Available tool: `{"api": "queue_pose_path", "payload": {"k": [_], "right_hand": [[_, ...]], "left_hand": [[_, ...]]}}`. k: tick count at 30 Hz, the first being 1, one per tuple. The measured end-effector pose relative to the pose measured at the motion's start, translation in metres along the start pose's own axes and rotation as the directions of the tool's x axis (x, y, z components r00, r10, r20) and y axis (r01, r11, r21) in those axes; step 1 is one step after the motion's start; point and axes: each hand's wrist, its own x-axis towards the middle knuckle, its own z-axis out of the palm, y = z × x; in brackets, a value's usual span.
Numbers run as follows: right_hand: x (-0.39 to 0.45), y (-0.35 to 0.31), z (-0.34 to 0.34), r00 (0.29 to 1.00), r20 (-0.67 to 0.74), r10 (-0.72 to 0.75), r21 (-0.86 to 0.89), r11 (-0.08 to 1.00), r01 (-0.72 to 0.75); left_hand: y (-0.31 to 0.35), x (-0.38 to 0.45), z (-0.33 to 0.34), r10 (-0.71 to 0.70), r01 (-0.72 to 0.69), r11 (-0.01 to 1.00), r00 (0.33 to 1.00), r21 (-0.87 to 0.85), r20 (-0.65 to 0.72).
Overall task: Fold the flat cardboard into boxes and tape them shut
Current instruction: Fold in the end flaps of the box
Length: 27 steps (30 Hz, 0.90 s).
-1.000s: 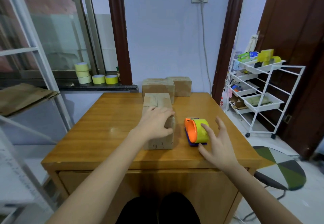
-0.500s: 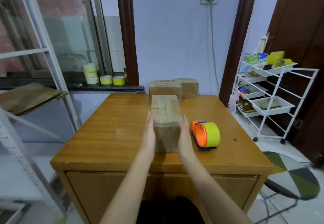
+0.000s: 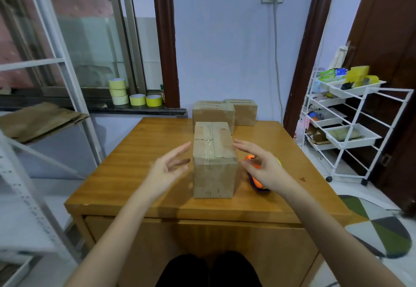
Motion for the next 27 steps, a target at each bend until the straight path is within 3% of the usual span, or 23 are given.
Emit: {"api": "queue_pose_path", "payload": {"k": [4, 13, 19, 27], "right_hand": [[0.011, 0.003, -0.006, 0.992, 0.121, -0.031, -0.137, 0.989, 0.048], [0.019, -0.004, 0.002, 0.998, -0.028, -0.056, -0.208, 0.977, 0.049], [0.022, -0.002, -0.004, 0.998, 0.032, -0.052, -0.243, 0.968, 0.058], [0.003, 0.013, 0.017, 0.975, 0.017, -0.223, -0.343, 0.915, 0.215]], "left_hand": [[0.0, 0.006, -0.001, 0.049, -0.06, 0.98, 0.997, 0.19, 0.06], [-0.001, 0.014, 0.015, 0.117, -0.075, 0.967, 0.98, 0.243, -0.163], [-0.001, 0.02, 0.005, 0.053, -0.04, 0.984, 0.996, 0.176, -0.07], [-0.009, 0.009, 0.013, 0.157, -0.139, 0.941, 0.987, 0.308, -0.034]]}}
